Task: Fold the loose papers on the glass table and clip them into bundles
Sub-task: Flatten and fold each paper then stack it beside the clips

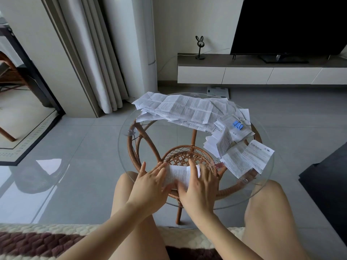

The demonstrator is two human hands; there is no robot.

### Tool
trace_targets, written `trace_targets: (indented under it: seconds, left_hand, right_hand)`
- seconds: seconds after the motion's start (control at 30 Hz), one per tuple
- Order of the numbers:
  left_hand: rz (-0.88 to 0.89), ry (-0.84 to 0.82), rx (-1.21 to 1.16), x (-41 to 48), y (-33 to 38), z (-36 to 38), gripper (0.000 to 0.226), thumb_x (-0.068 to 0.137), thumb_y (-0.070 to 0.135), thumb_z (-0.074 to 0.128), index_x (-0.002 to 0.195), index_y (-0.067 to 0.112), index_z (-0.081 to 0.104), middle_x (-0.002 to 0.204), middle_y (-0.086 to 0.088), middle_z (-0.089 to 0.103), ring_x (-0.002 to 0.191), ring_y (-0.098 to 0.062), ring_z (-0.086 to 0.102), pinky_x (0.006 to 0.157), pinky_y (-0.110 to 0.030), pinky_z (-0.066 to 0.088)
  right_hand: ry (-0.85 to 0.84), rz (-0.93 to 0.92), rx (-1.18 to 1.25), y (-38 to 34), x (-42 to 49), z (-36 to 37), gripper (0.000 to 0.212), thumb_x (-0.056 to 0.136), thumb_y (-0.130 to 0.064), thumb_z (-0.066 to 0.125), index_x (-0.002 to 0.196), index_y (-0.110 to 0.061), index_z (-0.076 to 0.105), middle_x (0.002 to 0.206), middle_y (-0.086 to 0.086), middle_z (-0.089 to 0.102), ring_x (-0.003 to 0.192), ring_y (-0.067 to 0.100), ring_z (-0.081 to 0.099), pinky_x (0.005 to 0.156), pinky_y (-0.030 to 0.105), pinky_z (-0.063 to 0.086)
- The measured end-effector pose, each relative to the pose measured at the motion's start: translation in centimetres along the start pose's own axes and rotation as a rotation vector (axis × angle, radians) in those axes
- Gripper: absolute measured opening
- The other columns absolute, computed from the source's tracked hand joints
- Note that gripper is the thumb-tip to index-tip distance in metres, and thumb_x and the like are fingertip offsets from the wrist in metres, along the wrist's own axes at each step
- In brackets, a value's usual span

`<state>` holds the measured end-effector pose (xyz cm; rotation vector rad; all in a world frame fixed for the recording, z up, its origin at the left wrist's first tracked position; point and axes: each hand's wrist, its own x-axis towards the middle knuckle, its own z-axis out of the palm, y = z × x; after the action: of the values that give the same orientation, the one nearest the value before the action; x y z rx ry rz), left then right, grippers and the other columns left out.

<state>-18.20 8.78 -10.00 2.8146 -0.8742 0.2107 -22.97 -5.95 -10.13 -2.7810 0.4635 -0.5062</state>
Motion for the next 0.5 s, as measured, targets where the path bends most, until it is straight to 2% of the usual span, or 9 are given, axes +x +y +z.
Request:
trace_targets:
  seconds: [0.13, 0.23, 0.3, 0.43, 0.5]
  left_hand:
    - [0.004, -0.024, -0.010, -0.1, 0.0, -0.1, 0.056, 0.089, 0.049, 0.034, 0.128, 0.015, 0.056, 0.135, 0.001, 0.056, 0.125, -0.018, 0.053, 0.109, -0.059, 0.028]
    - [-0.014, -0.028, -0.043, -0.1, 0.0, -0.3, 0.054, 0.089, 0.046, 0.041, 0.131, 0.015, 0.055, 0.138, -0.001, 0.053, 0.127, -0.020, 0.051, 0.110, -0.059, 0.027]
    - [-0.015, -0.035, -0.069, -0.2, 0.2, -0.3, 0.050, 0.090, 0.042, 0.045, 0.130, 0.015, 0.055, 0.140, -0.001, 0.051, 0.129, -0.021, 0.049, 0.112, -0.057, 0.024]
    - [-0.006, -0.061, -0.157, 0.1, 0.2, -0.7, 0.033, 0.096, 0.022, 0.050, 0.128, 0.013, 0.056, 0.146, 0.000, 0.043, 0.137, -0.020, 0.038, 0.116, -0.040, 0.006]
    - [-0.007, -0.058, -0.177, 0.5, 0.0, -1.5, 0.028, 0.096, 0.013, 0.049, 0.122, 0.014, 0.060, 0.144, 0.003, 0.046, 0.134, -0.019, 0.043, 0.115, -0.032, 0.010]
  right_hand:
    - [0.013, -0.014, 0.046, 1.5, -0.6, -0.5, 0.066, 0.062, -0.036, 0.084, 0.122, -0.018, 0.062, 0.112, 0.011, 0.063, 0.099, 0.031, 0.062, 0.081, 0.045, 0.050]
    - [0.056, -0.015, 0.031, 3.5, -1.0, -1.3, 0.059, 0.069, -0.029, 0.080, 0.124, -0.023, 0.061, 0.112, 0.009, 0.063, 0.095, 0.032, 0.062, 0.077, 0.045, 0.048]
    - [0.041, -0.005, 0.011, 4.4, -1.0, -1.6, 0.062, 0.064, -0.027, 0.084, 0.123, -0.025, 0.063, 0.107, 0.008, 0.064, 0.092, 0.032, 0.062, 0.074, 0.043, 0.047]
    - [-0.021, -0.017, -0.011, 4.2, -1.0, -2.3, 0.064, 0.060, -0.028, 0.086, 0.120, -0.029, 0.065, 0.101, 0.004, 0.065, 0.090, 0.030, 0.061, 0.072, 0.043, 0.046]
    - [-0.059, -0.031, 0.002, 4.1, -0.6, -2.5, 0.064, 0.057, -0.027, 0.088, 0.117, -0.028, 0.067, 0.099, 0.004, 0.065, 0.088, 0.030, 0.061, 0.071, 0.044, 0.048]
